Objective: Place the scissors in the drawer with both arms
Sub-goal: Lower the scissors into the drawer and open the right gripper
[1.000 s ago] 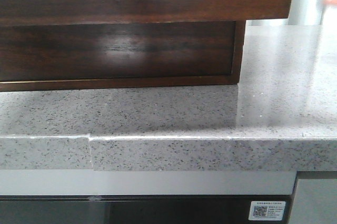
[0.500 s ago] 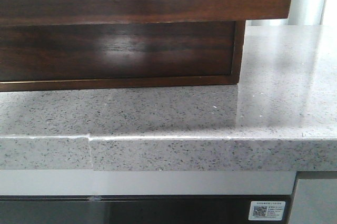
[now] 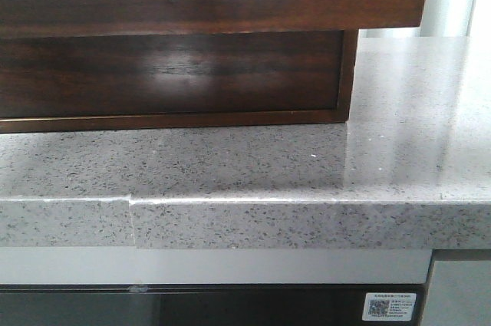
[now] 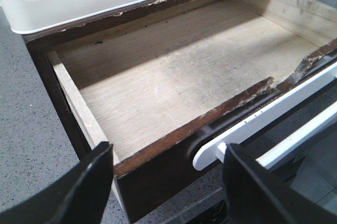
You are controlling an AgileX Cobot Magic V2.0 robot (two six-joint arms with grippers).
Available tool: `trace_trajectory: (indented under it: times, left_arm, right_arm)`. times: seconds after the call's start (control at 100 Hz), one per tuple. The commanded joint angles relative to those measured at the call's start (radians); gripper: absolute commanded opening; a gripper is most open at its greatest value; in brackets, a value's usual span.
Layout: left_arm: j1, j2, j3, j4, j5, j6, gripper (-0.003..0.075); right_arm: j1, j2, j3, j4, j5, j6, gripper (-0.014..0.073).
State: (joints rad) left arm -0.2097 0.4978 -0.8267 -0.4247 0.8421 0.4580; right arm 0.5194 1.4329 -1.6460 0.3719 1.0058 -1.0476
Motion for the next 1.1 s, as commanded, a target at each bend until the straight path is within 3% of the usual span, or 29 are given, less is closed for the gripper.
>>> trace_trajectory:
  times: [0.0,0.56,1.09]
  left_arm:
    - [-0.009,0.015,-0.031,-0.028,-0.079,-0.003,0.0428]
    - [-0.009,0.015,-0.031,-0.023,-0.081,-0.003,0.0428]
    - [-0.009,0.015,-0.031,-0.010,-0.081,-0.003,0.0428]
  right_arm:
    - [0.025,0.004,-0.034,0.021,-0.047,-0.041,-0.0062]
    - [0.029,0.138,-0.034,-0.049,0.006,-0.090,-0.0055]
    - [0.028,0.132,-0.086,-0.105,0.023,-0.023,0.0263]
